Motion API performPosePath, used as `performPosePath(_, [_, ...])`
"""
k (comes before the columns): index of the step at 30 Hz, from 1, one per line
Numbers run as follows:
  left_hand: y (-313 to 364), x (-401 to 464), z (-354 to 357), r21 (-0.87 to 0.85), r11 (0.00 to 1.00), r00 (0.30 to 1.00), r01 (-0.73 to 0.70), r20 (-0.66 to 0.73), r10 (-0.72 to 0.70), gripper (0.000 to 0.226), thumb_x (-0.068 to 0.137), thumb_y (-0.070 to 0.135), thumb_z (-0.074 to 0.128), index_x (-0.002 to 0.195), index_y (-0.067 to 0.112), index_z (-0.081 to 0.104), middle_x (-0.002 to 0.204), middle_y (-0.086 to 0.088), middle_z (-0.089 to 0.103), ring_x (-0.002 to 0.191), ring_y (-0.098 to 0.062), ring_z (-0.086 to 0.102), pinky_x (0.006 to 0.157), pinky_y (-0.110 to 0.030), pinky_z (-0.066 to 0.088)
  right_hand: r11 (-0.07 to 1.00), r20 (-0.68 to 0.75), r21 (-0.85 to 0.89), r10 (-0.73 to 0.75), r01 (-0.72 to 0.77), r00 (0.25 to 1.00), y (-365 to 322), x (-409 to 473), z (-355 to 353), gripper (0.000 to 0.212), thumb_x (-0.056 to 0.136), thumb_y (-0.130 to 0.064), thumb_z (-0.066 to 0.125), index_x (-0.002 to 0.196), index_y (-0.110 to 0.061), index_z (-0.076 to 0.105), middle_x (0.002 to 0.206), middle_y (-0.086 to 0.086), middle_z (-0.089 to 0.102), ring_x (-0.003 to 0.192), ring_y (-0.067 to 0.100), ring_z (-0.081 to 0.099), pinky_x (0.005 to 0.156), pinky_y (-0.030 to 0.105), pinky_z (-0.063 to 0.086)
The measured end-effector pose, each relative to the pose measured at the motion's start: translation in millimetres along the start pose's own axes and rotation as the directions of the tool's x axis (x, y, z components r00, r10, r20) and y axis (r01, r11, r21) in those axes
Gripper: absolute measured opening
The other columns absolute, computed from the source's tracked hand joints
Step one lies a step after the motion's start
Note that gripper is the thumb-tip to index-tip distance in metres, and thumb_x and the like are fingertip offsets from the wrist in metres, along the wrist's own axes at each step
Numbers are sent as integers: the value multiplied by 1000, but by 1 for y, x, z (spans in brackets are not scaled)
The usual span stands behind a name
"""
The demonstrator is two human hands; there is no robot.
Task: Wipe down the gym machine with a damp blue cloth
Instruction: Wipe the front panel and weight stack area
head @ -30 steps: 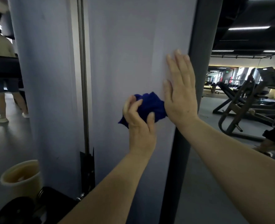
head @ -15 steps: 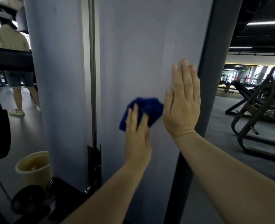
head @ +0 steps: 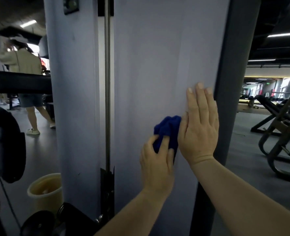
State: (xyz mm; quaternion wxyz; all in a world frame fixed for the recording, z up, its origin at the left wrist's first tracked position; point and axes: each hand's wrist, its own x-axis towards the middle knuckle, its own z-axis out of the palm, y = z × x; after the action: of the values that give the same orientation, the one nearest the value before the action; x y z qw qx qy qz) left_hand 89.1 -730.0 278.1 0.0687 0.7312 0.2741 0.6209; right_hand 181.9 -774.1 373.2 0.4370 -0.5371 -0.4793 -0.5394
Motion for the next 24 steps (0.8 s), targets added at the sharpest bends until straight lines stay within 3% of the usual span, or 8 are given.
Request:
performPosePath(3, [1,39,3,47,988,985,-144,-88,148,44,93,24,43,138,22,42,147,-4,31,135,-26,33,109,-47,37,1000,-1,-9,6,-6,1000,-1,-1,0,48,105,-17,32,151,-6,33,159,12,28,149,28,21,118,50,25])
performPosePath(5, [20,90,-3,-46,996,996,-70,-64,67,55,99,24,35,153,21,24,159,3,14,145,-17,22,117,-38,28,1000,1,-16,7,-7,1000,0,-2,0,48,104,-16,33,151,-5,33,159,12,28,149,27,20,118,50,25])
performPosePath(7, [33,114,-4,-101,993,997,-66,-49,61,61,99,37,23,155,28,1,163,7,3,148,-10,10,119,-29,17,1000,12,-21,5,-5,1000,0,-2,1,49,103,-14,36,151,-5,33,159,12,28,150,27,19,118,51,25])
performPosePath(9, [26,103,2,-95,990,993,-108,-57,103,61,100,38,23,149,46,-12,163,7,-2,148,-9,7,118,-26,13,999,12,-34,7,-7,1000,1,-1,0,49,103,-15,35,151,-5,33,159,12,28,150,27,20,118,51,25])
performPosePath(11, [8,75,9,-185,978,995,-97,-1,99,68,101,28,37,151,49,-4,164,2,7,150,-16,14,120,-32,20,999,4,-37,10,-10,1000,-1,1,0,48,105,-19,29,150,-5,34,159,12,29,149,27,21,119,51,24])
performPosePath(14, [-1,66,14,-129,983,991,-133,-27,131,61,99,25,41,155,28,17,163,8,3,150,-12,7,122,-31,15,999,3,-38,15,-15,1000,-2,1,1,48,105,-20,25,150,-5,35,158,12,29,149,28,22,120,49,23])
performPosePath(19, [19,139,-10,-149,979,990,-138,-44,133,54,106,33,24,148,49,-5,164,3,-4,151,-15,4,121,-49,19,997,45,-81,18,-14,999,-1,1,0,51,103,-17,32,153,-7,28,161,11,23,150,26,15,121,47,18])
performPosePath(24, [-1,65,0,-123,975,978,-185,75,195,70,104,26,35,148,52,-14,163,11,-14,151,-16,1,119,-49,23,996,85,-94,14,-6,996,-2,1,-2,52,104,-20,28,155,-9,23,163,9,17,151,26,10,122,46,15])
